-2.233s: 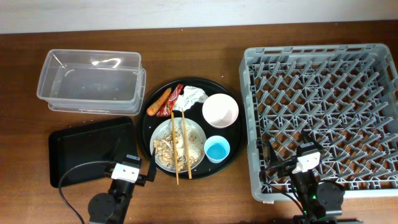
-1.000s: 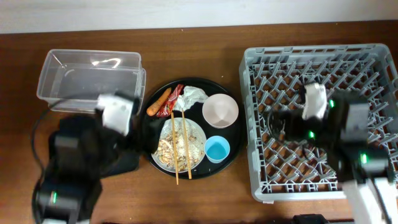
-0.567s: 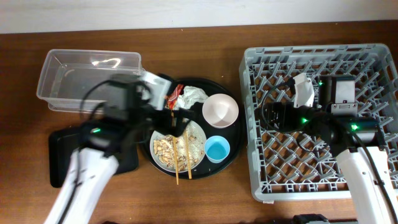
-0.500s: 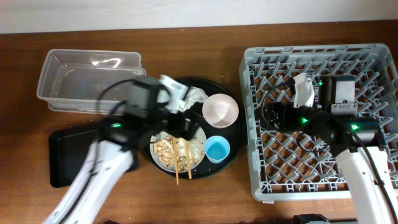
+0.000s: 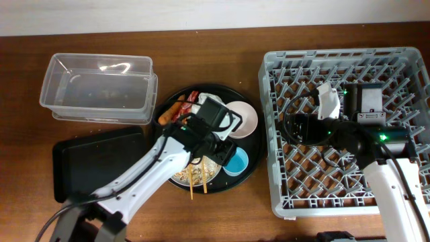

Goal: Sort waste into correct bins and load items into the dishwasher rack
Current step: 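Grasp the light-blue cup on the tray with the left gripper, then hand the light-blue cup from the left gripper to the right gripper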

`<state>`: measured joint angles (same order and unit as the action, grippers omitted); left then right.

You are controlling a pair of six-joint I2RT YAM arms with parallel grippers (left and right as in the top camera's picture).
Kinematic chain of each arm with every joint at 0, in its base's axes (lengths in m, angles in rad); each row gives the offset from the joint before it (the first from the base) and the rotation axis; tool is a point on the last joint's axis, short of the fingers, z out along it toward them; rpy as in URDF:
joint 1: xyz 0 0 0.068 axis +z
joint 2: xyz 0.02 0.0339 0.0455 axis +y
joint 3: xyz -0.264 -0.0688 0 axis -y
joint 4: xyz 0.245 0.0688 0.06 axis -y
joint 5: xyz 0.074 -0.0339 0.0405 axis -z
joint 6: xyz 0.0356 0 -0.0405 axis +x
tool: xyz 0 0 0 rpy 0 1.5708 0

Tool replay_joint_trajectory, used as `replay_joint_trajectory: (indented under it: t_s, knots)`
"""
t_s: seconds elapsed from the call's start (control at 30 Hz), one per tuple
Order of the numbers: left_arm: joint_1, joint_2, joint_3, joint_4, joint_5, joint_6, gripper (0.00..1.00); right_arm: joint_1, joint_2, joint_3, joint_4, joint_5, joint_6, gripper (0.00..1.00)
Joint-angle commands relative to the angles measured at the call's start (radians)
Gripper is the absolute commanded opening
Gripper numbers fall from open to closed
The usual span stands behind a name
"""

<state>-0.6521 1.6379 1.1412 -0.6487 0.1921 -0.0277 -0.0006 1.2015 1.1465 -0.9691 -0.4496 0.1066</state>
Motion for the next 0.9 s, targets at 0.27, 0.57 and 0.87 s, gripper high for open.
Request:
replay_joint_trajectory:
  t_s: [0.27,0.57,0.87]
  knots:
    - [-0.043,0.052,0.016,-0.006,-0.15,-0.002,0.08,-0.007,-0.005,0.024,-0.007,0.01,0.007,0.98]
    - [0.032,-0.008,0.149,-0.11,-0.053,-0.012,0.01,-0.007,-0.005,0.024,-0.027,0.01,0.007,0.98]
    - [0.353,-0.132,0.219,-0.171,0.517,-0.04,0.01,-0.007,-0.005,0.024,-0.014,0.0,0.006,0.98]
